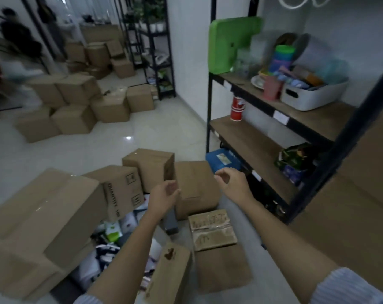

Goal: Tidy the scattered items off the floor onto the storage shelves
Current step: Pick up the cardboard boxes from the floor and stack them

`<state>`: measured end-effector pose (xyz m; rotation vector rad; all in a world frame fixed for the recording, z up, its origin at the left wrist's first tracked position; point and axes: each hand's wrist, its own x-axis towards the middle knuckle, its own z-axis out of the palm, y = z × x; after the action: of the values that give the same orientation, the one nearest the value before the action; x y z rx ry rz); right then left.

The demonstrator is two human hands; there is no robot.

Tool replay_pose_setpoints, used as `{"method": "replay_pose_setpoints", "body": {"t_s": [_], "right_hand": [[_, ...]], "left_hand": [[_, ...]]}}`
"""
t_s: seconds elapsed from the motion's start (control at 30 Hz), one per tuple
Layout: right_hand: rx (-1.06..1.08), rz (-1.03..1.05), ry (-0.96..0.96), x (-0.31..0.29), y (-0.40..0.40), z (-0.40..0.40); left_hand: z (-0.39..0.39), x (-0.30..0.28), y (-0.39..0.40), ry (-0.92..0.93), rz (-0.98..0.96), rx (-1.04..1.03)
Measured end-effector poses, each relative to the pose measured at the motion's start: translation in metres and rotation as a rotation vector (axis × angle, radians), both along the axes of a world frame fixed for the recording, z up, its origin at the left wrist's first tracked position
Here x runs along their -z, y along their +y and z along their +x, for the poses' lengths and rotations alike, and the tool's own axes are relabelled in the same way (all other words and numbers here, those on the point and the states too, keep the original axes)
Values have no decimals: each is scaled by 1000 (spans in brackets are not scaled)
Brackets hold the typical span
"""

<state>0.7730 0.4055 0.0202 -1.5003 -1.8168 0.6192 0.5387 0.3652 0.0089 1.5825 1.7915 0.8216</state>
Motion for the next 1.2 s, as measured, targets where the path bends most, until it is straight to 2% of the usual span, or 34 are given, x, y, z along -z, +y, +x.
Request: {"method": "replay_pose_setpoints", "body": {"t_s": [0.13, 0.27, 0.6, 0.73, 0.9, 0.97, 1.1, 1.2], "right_hand": [[58, -107, 68, 28, 8, -70], [145, -199, 119, 52, 14, -103], [395, -397, 250, 100, 58, -89], [484, -476, 294, 135, 95, -80], [552, -605, 299, 208, 160, -71], [538, -650, 293, 242, 186, -69], [544, -730, 275, 323, 234, -67], [568, -775, 276, 383, 264, -64]], "left_hand": [[-56, 9, 3, -6, -57, -15], [-83, 20, 16, -42, -119, -29], [-79, 77, 75, -115, -286, 24], [-69, 109, 115, -50, -365, 50], [-55, 173, 188, -64, -442, 10], [-44, 204, 219, -150, -454, -41], [-19, 280, 277, -389, -472, -266], [-1, 337, 310, -489, -492, -385]]}}
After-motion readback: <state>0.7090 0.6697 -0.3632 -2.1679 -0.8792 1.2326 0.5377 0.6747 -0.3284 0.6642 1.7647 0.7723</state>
